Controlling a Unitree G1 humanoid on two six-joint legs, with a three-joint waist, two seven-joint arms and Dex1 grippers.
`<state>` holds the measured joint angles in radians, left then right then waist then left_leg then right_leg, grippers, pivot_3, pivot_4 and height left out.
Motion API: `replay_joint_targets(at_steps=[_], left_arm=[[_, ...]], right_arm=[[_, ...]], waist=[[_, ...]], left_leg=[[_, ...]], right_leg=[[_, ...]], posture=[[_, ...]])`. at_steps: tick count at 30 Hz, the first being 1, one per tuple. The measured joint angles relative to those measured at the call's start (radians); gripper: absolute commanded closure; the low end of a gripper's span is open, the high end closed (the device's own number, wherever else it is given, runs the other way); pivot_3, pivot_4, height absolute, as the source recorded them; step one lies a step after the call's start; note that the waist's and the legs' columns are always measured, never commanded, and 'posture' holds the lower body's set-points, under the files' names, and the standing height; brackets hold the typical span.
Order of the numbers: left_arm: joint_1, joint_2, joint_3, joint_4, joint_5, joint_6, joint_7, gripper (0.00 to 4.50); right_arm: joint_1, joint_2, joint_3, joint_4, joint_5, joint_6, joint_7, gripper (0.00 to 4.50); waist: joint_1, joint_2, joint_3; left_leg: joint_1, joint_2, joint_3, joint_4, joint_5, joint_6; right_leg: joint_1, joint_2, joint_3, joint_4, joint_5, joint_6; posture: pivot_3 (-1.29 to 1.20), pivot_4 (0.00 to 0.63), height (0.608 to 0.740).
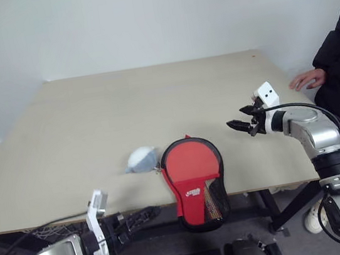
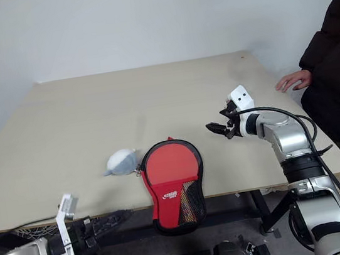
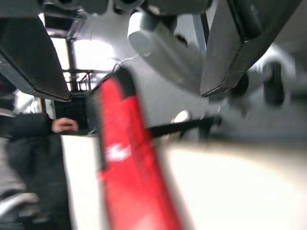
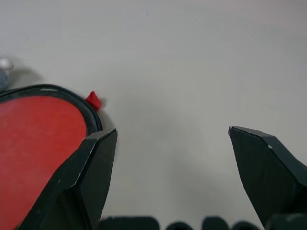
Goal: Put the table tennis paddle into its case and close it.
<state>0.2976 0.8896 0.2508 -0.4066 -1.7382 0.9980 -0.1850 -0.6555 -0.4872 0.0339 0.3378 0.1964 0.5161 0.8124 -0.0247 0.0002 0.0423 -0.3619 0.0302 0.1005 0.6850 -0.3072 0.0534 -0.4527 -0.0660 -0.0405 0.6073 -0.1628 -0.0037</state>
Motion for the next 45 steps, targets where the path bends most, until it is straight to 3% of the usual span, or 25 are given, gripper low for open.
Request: replay_joint_targets(at_steps=[6,17,25,33,45], left_arm=[[-0.197,-0.093,-0.071,-0.03,0.236,-0.068,-0.083,0.05],[-0.351,-0.289,-0.311,-0.028,0.606,-0.113,-0.126,0.05],[-0.388,-0.311,-0.497,0.036,0.96,-0.245,-0.251,0.05],[-0.391,-0.356,-0.525,0.094,1.144,-0.364,-0.339,0.05],[-0.407,-0.448,-0.523,0.159,1.318,-0.438,-0.314,0.05]], right_arm=[[-0.003,0.016,0.008,0.003,0.0,-0.002,-0.001,0.49],[-0.093,0.088,0.033,0.045,-0.002,-0.025,-0.006,0.49],[-0.192,0.17,0.101,0.113,-0.006,-0.063,0.045,0.49],[-0.28,0.248,0.186,0.216,-0.031,-0.118,0.17,0.49],[-0.392,0.378,0.278,0.438,-0.089,-0.244,0.328,0.49]], waist=[[-0.002,0.0,0.0],[-0.004,0.0,0.0],[-0.018,-0.001,0.0],[-0.023,-0.001,0.0],[-0.023,-0.001,-0.001]], left_leg=[[0.0,-0.006,0.004,-0.004,0.001,-0.003],[0.001,-0.002,0.004,-0.003,0.005,-0.007],[0.001,0.001,0.001,-0.003,0.004,0.0],[0.001,0.002,-0.003,-0.002,0.004,0.002],[0.002,0.003,-0.003,-0.001,0.004,0.002]], right_leg=[[-0.001,0.002,0.001,-0.001,0.0,0.0],[0.0,0.009,0.003,0.0,0.001,-0.002],[0.001,0.013,0.004,0.0,0.002,-0.004],[0.001,0.013,0.004,0.0,0.003,-0.004],[0.001,0.013,0.004,0.001,0.004,-0.006]], posture=[[0.0,0.0,0.74],[0.0,0.0,0.74],[0.0,0.0,0.74],[0.0,0.0,0.74],[0.0,0.0,0.74]])
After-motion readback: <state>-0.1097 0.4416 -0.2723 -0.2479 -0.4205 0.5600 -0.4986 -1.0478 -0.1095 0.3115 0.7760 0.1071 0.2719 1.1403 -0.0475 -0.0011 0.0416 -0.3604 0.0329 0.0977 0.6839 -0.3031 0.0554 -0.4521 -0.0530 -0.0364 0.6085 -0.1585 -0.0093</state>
